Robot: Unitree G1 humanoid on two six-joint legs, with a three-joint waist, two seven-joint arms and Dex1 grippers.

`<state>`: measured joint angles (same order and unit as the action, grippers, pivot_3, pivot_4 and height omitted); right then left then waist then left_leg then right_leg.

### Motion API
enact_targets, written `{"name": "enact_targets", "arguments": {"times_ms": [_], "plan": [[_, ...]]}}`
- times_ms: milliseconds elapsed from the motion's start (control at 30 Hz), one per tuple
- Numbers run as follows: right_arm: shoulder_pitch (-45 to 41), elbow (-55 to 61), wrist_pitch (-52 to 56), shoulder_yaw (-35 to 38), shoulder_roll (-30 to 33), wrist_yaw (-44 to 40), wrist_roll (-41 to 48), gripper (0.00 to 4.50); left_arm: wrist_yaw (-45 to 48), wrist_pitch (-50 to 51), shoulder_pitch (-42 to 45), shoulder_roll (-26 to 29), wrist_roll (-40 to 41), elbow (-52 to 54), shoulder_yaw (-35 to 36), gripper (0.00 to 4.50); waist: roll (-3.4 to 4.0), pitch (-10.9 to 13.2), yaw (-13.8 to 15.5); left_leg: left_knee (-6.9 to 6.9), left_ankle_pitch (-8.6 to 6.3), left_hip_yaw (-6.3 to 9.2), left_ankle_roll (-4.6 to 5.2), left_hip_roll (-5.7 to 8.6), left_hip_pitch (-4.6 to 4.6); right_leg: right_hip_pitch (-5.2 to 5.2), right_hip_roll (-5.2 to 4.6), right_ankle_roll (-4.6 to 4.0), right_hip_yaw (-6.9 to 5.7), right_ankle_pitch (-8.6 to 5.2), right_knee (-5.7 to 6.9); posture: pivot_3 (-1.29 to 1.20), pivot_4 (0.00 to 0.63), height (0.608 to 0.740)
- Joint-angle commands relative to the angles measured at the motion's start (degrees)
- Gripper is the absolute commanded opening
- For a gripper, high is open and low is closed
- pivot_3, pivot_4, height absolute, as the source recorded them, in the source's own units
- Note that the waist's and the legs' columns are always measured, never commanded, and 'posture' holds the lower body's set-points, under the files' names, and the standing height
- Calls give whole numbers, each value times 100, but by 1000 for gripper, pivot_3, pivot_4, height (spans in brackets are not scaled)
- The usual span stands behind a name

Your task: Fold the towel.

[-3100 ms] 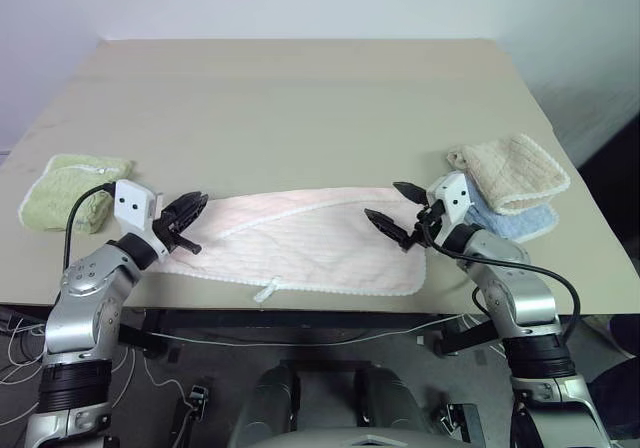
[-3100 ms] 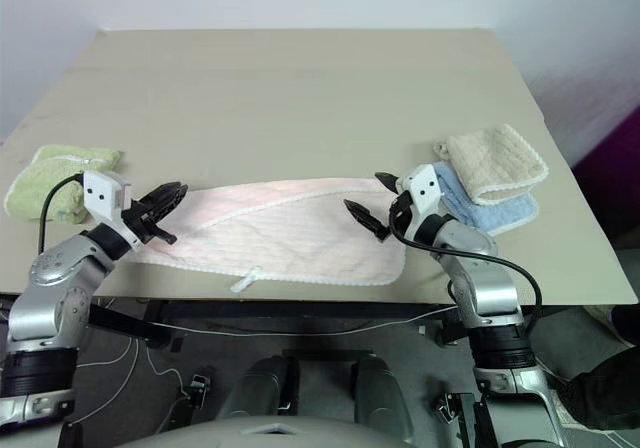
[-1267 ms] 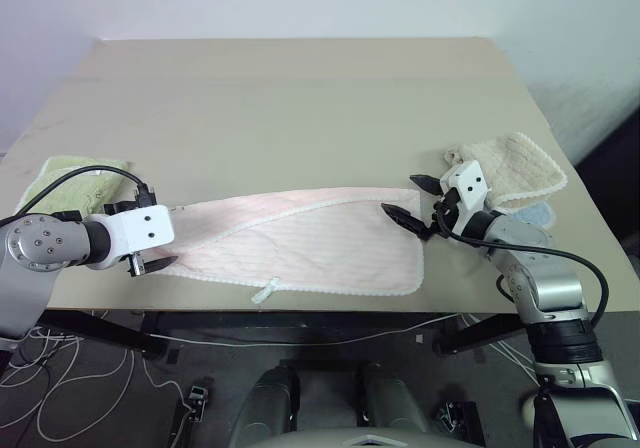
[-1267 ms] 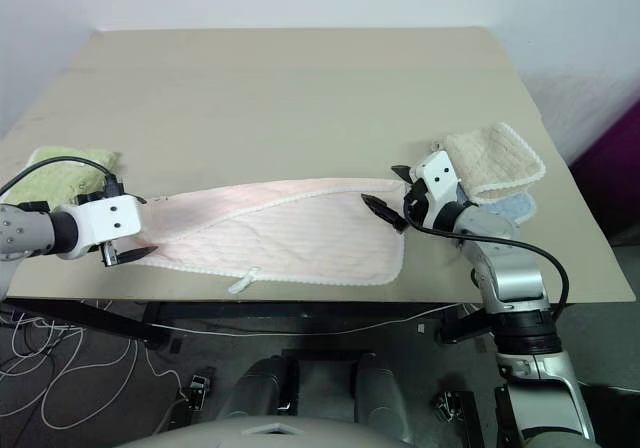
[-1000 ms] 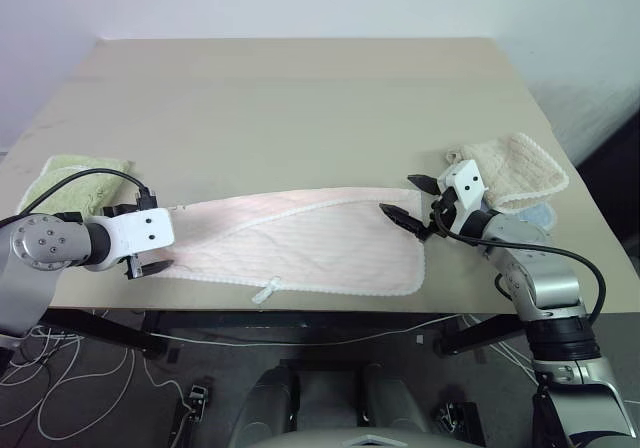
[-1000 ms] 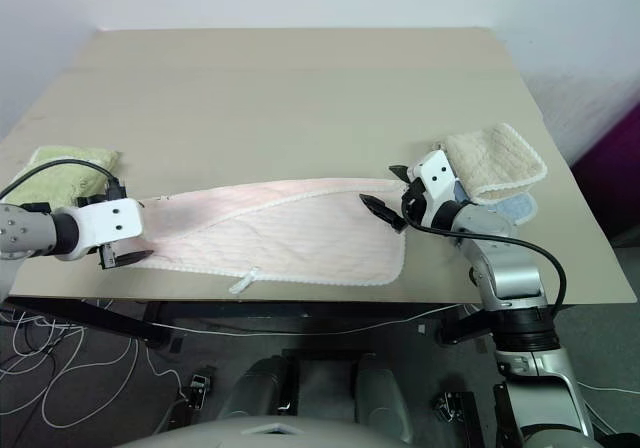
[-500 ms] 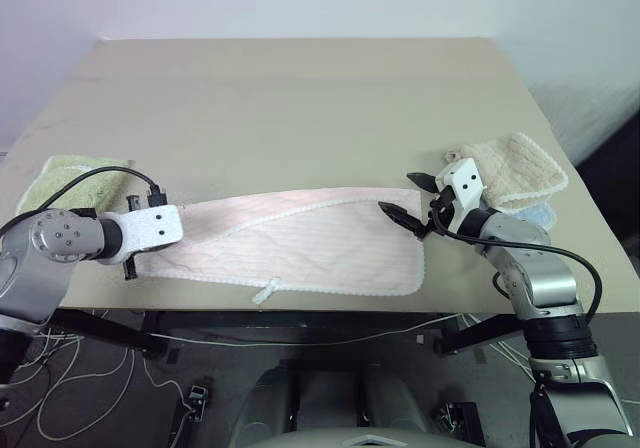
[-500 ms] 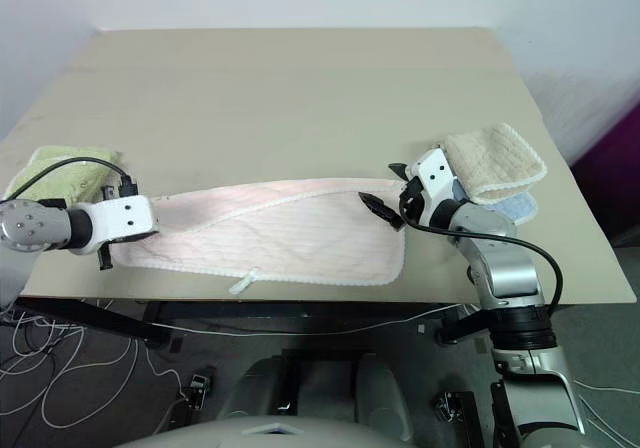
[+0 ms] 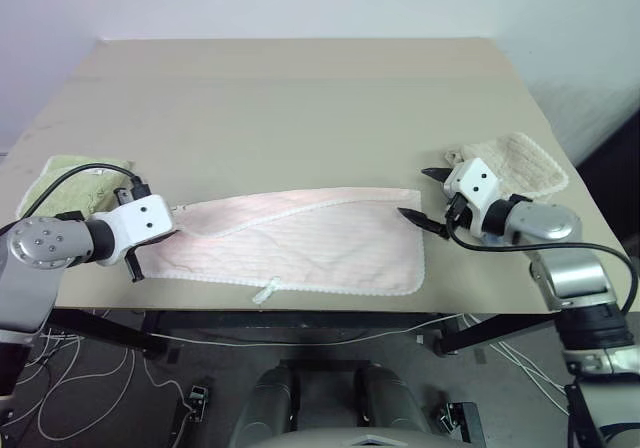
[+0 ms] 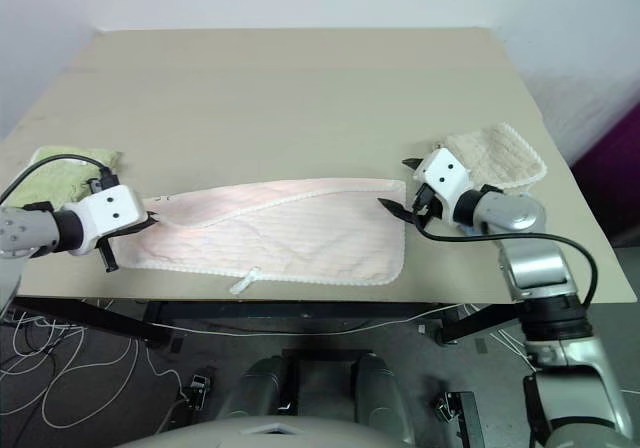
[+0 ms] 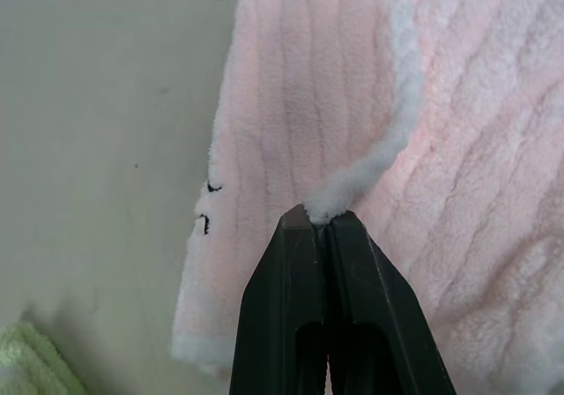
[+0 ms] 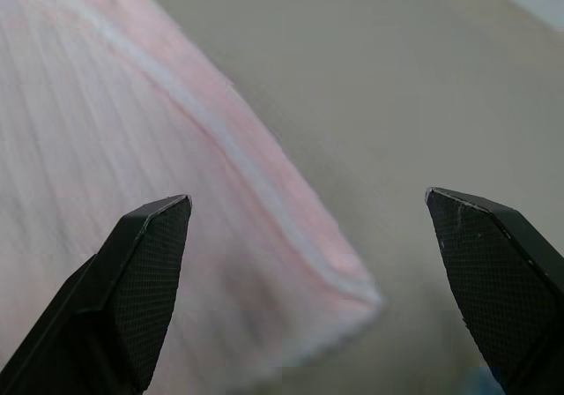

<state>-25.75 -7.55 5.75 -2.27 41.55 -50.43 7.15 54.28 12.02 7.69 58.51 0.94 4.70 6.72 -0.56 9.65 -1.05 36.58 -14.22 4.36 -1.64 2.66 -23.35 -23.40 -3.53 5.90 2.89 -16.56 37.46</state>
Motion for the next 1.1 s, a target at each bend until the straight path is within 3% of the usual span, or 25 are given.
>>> {"name": "enact_targets", "arguments": {"times_ms": [33, 333, 700, 800, 1100], "plan": [[-296, -568, -915, -253, 227, -148, -570, 4500, -67, -32, -185, -8, 141, 129, 297, 32, 0, 0, -14, -1, 0, -1, 0, 0, 0, -1, 0, 0, 1, 0, 0, 0, 150, 740], [-1222, -2540, -2972, -851, 16, 771, -1901, 4500, -255, -10, -472, -130, 322, 224, 604, 32, 0, 1, -14, 0, 0, -3, -1, -1, 0, -2, -1, 0, 2, 0, 1, 0, 150, 740], [-1783, -3702, -4000, -1351, -233, 1415, -2728, 4500, -299, 123, -771, -144, 348, 493, 739, 32, -1, 0, -15, -1, 0, -3, -1, -1, 3, 0, 0, -1, 3, 0, 1, 0, 150, 740], [-1827, -3800, -4098, -1396, -259, 1462, -2799, 3921, -304, 154, -796, -140, 365, 530, 748, 0, -1, 0, -17, -1, 0, -2, -1, -1, 3, 1, 1, -1, 4, 0, 1, 0, 150, 740], [-1729, -3783, -4156, -1401, -230, 1341, -2747, 961, -308, 258, -793, -132, 385, 602, 720, 0, 0, 0, -16, -1, 0, -3, -1, 0, 3, 1, 1, -1, 4, 0, 1, 0, 150, 740]]}}
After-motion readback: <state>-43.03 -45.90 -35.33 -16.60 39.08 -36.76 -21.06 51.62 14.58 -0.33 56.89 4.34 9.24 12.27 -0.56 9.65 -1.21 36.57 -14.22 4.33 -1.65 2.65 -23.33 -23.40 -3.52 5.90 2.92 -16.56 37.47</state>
